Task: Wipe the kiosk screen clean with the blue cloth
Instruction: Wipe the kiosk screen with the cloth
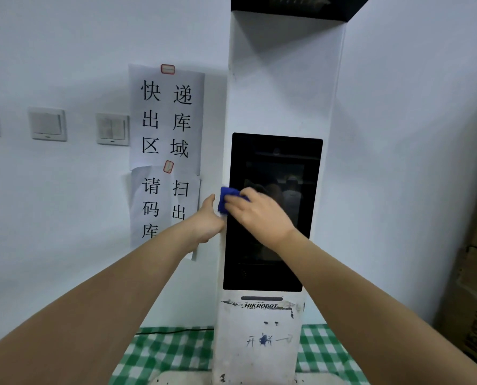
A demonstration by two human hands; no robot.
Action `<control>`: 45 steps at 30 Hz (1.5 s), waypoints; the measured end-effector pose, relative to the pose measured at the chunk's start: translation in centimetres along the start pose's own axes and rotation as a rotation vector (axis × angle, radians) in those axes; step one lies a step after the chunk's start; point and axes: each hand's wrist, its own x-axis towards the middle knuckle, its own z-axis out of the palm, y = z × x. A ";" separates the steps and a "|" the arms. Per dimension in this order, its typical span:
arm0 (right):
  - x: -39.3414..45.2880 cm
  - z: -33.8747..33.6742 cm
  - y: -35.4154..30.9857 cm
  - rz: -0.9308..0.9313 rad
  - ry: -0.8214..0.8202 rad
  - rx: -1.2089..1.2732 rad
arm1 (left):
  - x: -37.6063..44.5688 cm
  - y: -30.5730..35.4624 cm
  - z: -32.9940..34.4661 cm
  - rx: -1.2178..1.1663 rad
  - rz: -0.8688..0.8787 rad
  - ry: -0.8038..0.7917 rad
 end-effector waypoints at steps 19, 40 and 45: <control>-2.8 1.5 -2.4 0.090 0.035 0.120 | 0.0 -0.5 0.8 0.014 -0.017 -0.043; -3.8 0.3 0.3 0.282 0.093 0.117 | 0.6 -0.5 1.2 0.038 -0.029 -0.062; -5.4 1.0 -0.3 0.040 -0.052 0.086 | 0.4 -0.4 1.7 0.045 -0.033 -0.061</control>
